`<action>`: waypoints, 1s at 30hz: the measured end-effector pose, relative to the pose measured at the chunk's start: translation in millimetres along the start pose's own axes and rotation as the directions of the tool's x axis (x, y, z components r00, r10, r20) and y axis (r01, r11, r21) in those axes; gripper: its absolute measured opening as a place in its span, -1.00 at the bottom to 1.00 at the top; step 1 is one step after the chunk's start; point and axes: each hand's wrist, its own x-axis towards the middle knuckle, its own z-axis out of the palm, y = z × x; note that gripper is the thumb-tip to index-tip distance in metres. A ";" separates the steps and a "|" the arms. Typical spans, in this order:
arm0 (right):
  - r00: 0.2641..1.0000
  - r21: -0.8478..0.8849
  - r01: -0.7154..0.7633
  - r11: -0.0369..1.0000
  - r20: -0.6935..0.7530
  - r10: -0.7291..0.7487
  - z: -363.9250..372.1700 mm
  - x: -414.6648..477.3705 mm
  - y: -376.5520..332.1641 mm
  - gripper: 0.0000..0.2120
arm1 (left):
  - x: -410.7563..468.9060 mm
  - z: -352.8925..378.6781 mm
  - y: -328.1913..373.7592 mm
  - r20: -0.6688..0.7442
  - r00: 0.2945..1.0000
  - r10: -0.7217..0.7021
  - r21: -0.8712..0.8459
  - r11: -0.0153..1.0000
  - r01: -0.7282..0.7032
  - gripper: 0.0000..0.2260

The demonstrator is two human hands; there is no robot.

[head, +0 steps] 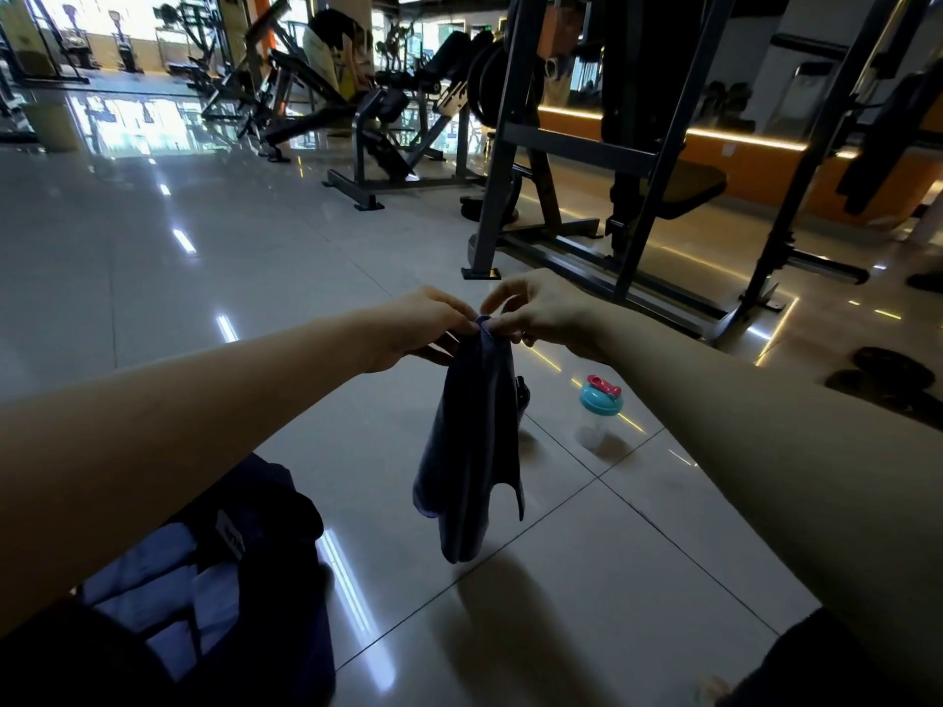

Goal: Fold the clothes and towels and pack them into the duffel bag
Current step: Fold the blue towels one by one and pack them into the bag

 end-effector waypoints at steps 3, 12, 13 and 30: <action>1.000 -0.064 0.016 0.998 -0.010 -0.017 1.4 -0.9 -3.6 -0.92 | -0.7 3.2 0.4 -0.046 0.998 0.034 0.044 0.999 -0.032 -0.88; 0.880 0.035 -0.040 0.999 -0.471 0.052 -11.6 7.8 -6.8 -0.75 | -9.6 35.5 -37.0 -0.312 0.854 0.416 0.416 0.868 -0.271 -0.85; 0.859 0.044 -0.041 0.998 -0.509 0.058 -14.5 8.2 -5.8 -0.76 | -10.3 37.1 -40.1 -0.299 0.814 0.497 0.502 0.808 -0.309 -0.87; 0.650 -0.016 -0.046 0.999 -0.760 0.018 -29.0 19.5 -29.0 -0.88 | -1.6 95.9 -29.8 -0.227 0.836 0.499 0.550 0.774 -0.313 -0.77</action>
